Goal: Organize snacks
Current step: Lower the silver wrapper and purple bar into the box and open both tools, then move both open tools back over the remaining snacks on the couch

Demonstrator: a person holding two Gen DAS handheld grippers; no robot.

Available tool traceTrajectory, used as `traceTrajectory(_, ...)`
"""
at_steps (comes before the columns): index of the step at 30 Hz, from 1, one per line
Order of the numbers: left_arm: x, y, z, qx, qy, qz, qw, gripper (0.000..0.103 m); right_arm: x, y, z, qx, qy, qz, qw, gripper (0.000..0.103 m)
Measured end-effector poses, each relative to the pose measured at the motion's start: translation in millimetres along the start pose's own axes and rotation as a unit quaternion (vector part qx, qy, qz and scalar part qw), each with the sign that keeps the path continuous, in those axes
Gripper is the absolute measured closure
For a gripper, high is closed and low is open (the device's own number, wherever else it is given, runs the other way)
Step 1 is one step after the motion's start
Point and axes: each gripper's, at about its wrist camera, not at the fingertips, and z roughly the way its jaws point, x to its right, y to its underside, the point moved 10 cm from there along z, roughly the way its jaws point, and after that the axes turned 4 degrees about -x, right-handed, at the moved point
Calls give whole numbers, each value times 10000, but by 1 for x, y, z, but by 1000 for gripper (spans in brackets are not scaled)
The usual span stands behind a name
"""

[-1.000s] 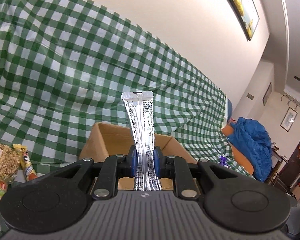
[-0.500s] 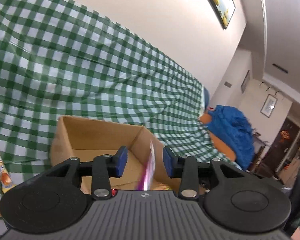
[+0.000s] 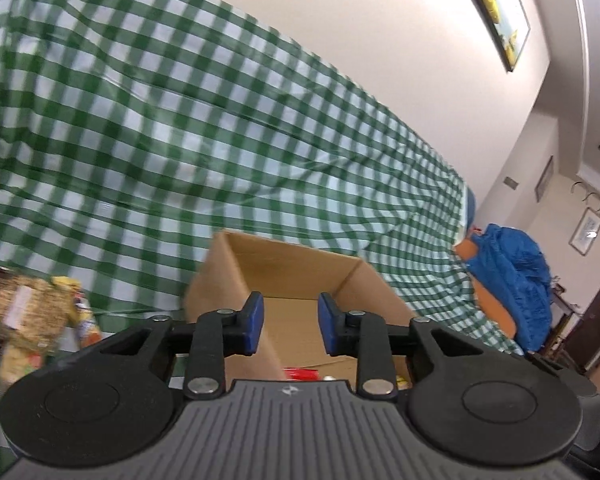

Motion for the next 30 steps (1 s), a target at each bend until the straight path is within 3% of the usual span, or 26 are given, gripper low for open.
traceTrajectory(10, -76, -12, -38, 134, -722, -593, 9955, 72, -82, -18, -14, 160, -806, -154, 9965, 56)
traceTrajectory(19, -130, -8, -49, -129, -1345, -1089, 9848, 74, -148, -18, -20, -16, -1526, -301, 9878, 65)
traceTrajectory(25, -170, 12, -44, -690, -1833, -1583, 9678, 74, -179, -6, -20, -237, -1874, -527, 9806, 65)
traceTrajectory(30, -195, 27, -41, -1068, -2008, -2004, 9529, 74, -194, 10, -15, -426, -2026, -753, 9754, 65)
